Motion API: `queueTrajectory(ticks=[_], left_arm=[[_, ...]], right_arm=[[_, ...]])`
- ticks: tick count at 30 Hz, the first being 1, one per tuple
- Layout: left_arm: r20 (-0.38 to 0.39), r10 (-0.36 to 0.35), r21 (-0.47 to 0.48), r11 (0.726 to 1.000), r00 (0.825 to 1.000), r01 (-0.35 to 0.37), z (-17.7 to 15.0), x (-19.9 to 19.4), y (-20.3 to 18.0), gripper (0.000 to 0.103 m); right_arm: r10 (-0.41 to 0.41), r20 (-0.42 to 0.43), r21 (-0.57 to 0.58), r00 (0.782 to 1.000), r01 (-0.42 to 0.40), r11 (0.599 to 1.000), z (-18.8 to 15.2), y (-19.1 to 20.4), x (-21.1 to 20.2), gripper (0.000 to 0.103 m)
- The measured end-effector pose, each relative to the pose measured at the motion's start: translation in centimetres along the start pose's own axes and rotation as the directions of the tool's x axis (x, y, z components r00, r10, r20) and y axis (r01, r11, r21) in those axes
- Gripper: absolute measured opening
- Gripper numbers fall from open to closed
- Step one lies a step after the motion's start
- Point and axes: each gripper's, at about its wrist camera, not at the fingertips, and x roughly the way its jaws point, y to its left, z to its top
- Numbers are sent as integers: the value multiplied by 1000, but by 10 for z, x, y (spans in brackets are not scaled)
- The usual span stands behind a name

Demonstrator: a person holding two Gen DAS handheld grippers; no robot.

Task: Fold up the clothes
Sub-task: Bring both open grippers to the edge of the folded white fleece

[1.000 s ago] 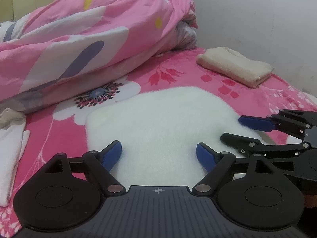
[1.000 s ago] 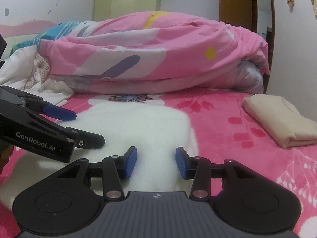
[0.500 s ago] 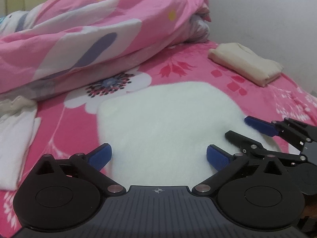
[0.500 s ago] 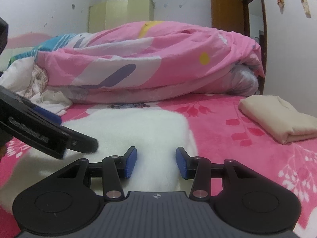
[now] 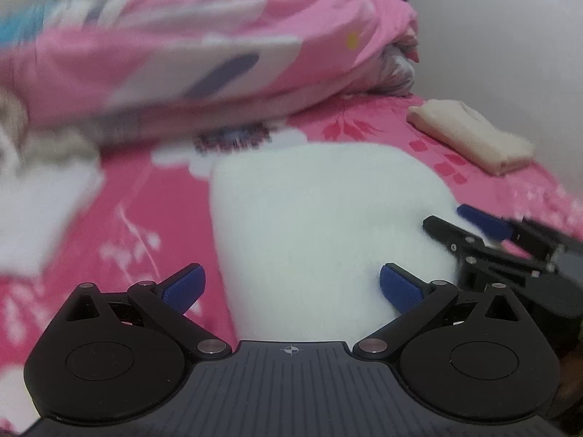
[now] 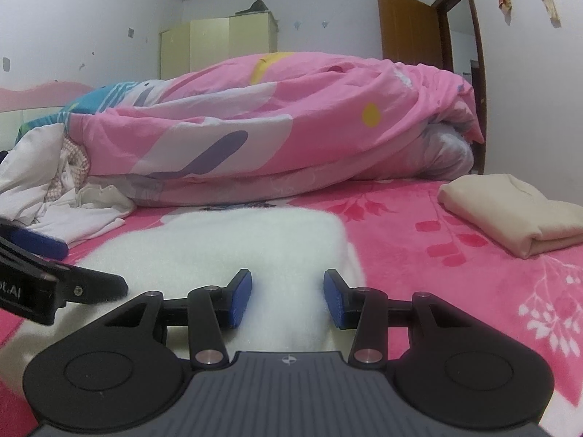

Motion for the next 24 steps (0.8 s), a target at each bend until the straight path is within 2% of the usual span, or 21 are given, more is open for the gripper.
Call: queueTrajectory(ticks=[2, 6, 10, 17, 21, 24], left_arm=[[-15, -22, -19, 1000, 1000, 22, 0, 2, 4, 103], [-2, -1, 32, 999, 1000, 1, -2, 2, -4, 103], [-24, -17, 24, 1000, 1000, 18, 1, 4, -1, 103], [-47, -30, 13, 999, 998, 30, 4, 6, 1, 103], [-72, -37, 1, 999, 997, 37, 6, 9, 2, 103], [-82, -31, 7, 999, 996, 32, 8, 9, 2, 103]], right_arm=[[-1, 0, -1, 1000, 1, 1000, 0, 0, 0, 46], [-18, -24, -26, 1000, 18, 1000, 6, 4, -1, 46], [-43, -59, -65, 997, 39, 997, 16, 12, -3, 46], [-9, -59, -87, 998, 4, 996, 35, 28, -51, 44], [-4, -172, -110, 985, -15, 994, 16, 37, -47, 41], [-32, -149, -188, 988, 3, 982, 2, 48, -47, 41]])
